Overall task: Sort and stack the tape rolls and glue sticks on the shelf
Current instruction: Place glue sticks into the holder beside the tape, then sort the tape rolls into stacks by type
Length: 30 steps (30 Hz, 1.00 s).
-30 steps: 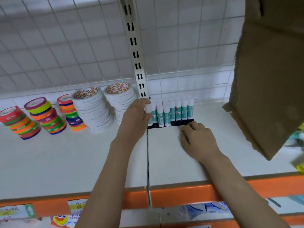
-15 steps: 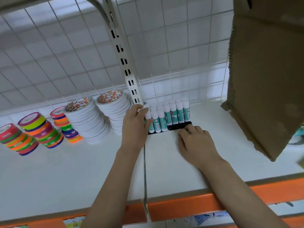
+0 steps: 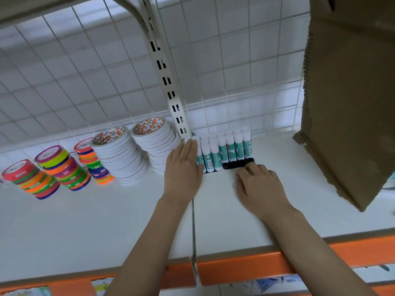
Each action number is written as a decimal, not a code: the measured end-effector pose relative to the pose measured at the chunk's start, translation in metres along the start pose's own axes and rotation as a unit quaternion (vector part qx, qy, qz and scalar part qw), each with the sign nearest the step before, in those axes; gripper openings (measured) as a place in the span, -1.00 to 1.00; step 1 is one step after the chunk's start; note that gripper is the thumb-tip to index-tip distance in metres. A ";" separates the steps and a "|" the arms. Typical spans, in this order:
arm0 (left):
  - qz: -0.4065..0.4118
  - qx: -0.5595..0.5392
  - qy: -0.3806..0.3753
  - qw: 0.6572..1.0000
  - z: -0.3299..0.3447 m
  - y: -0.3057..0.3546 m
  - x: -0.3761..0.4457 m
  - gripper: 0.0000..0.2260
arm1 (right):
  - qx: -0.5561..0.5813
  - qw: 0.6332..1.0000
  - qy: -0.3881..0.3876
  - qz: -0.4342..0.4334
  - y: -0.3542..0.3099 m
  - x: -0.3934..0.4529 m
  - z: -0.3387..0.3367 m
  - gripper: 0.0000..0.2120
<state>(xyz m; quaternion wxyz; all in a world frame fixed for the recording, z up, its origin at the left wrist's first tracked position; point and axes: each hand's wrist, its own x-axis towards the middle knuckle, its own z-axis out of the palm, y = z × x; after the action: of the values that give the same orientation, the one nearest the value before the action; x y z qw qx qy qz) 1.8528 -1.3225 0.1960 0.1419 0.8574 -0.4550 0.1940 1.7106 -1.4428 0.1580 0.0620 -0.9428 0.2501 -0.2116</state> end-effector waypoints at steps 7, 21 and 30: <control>0.007 -0.019 -0.035 0.999 -0.028 -0.012 -0.007 -0.42 | 0.037 0.997 -0.068 -0.013 -0.023 0.001 -0.016 -0.65; -0.174 -0.062 -0.073 0.980 -0.071 -0.181 -0.149 -0.70 | 0.121 0.991 -0.039 -0.047 -0.234 -0.024 0.032 -0.61; -0.204 -0.067 -0.098 0.972 -0.124 -0.327 -0.223 -0.69 | 0.128 0.987 -0.085 -0.058 -0.403 -0.032 0.068 -0.59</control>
<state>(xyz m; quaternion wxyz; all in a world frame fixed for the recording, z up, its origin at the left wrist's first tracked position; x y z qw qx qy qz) 1.9866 -0.9306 0.1814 0.1905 0.9355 -0.2941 0.0454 1.8945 -1.0772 0.1742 0.1905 -0.9545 0.1601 -0.1642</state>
